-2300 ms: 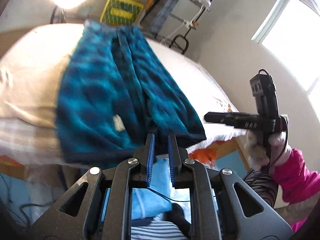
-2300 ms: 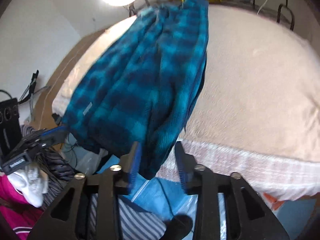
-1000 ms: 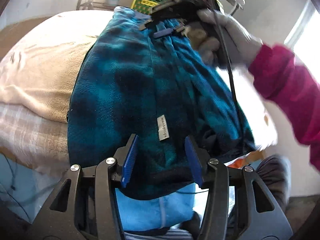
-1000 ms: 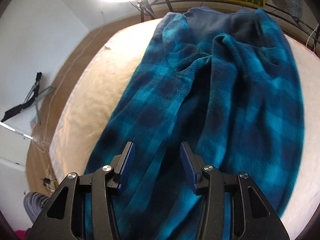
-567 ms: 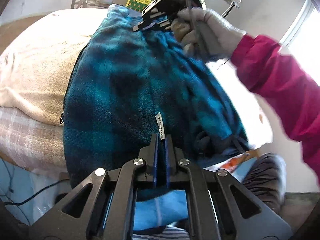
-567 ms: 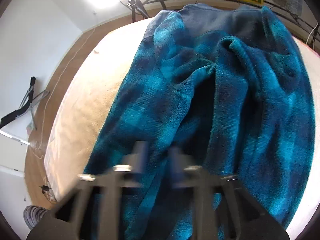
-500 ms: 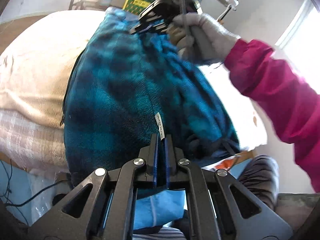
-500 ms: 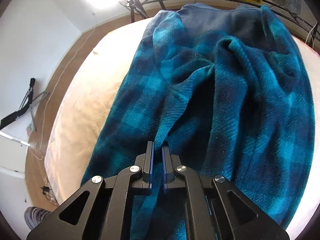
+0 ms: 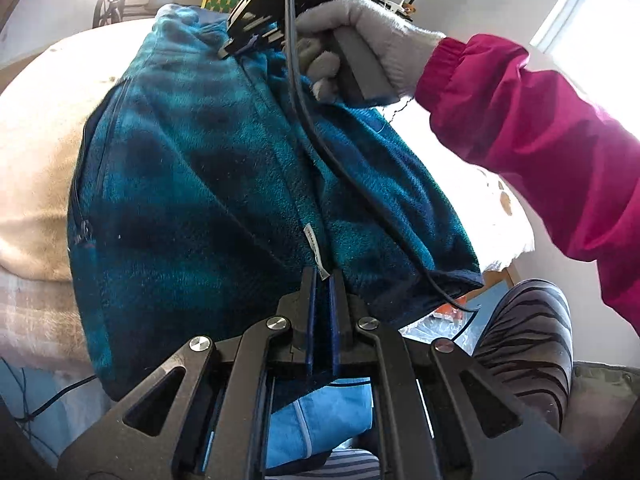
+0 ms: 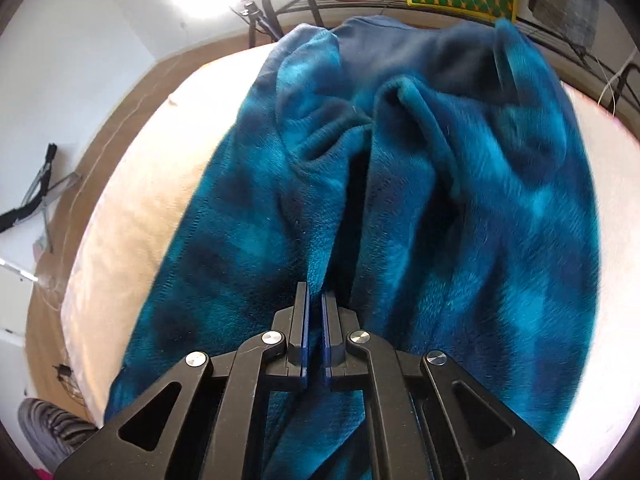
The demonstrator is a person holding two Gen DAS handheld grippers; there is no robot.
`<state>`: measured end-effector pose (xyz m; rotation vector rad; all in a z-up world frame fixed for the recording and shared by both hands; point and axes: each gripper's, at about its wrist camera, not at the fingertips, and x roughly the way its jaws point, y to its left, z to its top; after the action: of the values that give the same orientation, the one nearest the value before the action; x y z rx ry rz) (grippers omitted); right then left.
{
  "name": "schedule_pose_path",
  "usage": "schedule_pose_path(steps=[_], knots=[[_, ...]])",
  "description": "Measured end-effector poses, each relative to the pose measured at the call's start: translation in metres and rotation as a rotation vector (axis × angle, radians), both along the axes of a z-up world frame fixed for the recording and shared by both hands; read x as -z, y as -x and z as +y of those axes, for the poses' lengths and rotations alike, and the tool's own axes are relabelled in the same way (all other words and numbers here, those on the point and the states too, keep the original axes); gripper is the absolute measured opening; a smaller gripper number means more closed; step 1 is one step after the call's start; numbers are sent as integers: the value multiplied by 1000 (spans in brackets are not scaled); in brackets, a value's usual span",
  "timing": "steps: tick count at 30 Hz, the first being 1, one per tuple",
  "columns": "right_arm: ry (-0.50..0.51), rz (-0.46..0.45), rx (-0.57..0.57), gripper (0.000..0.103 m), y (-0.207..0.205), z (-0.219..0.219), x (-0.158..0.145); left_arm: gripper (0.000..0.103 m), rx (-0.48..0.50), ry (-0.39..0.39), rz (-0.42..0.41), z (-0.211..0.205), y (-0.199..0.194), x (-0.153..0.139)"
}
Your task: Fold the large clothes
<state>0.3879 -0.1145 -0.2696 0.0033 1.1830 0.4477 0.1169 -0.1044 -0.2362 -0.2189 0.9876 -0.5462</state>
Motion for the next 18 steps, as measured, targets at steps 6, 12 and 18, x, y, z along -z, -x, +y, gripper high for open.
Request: schedule_pose_path(steps=[6, 12, 18], knots=[[-20, 88, -78, 7, 9, -5, -18, 17, 46, 18, 46, 14, 6, -14], [-133, -13, -157, 23, 8, -17, -69, 19, 66, 64, -3, 40, 21, -43], [-109, -128, 4, 66, -58, -18, -66, 19, -67, 35, -61, 68, -7, -46]])
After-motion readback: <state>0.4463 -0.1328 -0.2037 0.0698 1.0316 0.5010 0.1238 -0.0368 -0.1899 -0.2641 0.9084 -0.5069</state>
